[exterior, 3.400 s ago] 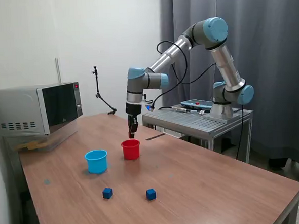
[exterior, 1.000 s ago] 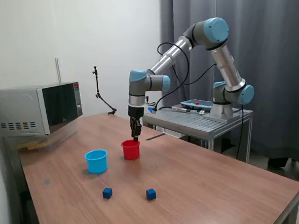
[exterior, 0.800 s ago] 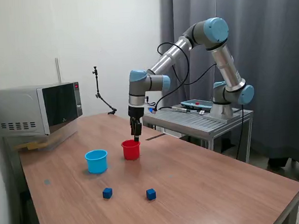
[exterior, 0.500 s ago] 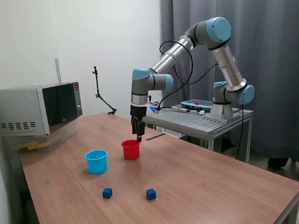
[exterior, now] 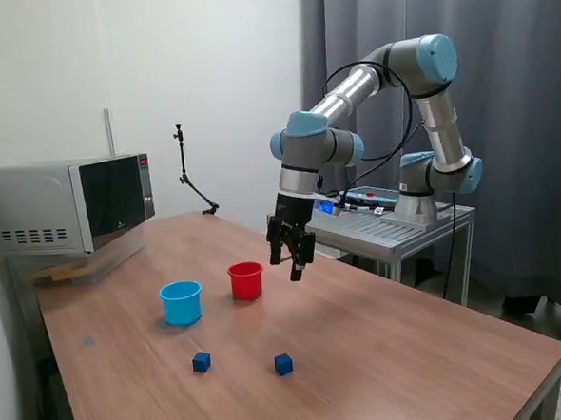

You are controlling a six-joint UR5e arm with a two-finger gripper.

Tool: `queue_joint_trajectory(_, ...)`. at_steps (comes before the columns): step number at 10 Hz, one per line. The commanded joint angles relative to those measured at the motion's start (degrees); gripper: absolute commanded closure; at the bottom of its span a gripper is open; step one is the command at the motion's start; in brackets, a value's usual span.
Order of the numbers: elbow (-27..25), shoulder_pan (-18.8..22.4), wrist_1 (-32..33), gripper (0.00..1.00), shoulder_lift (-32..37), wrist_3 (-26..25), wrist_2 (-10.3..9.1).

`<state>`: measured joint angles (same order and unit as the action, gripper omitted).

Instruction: Place red objects in the red bin, and blue objects in the blue bin.

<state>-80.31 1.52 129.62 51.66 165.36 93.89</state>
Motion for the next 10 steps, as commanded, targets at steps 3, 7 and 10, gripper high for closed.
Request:
queue_joint_trajectory(3,8.31,4.19,-2.8,0.0,-6.74,-1.09,-0.98)
queue_joint_trajectory(7,12.98,5.25,-2.88,0.0,-11.05,-2.85,-1.34)
queue_joint_trajectory(10,16.14,6.21,-2.97,0.0,-13.68,-4.17,-1.25)
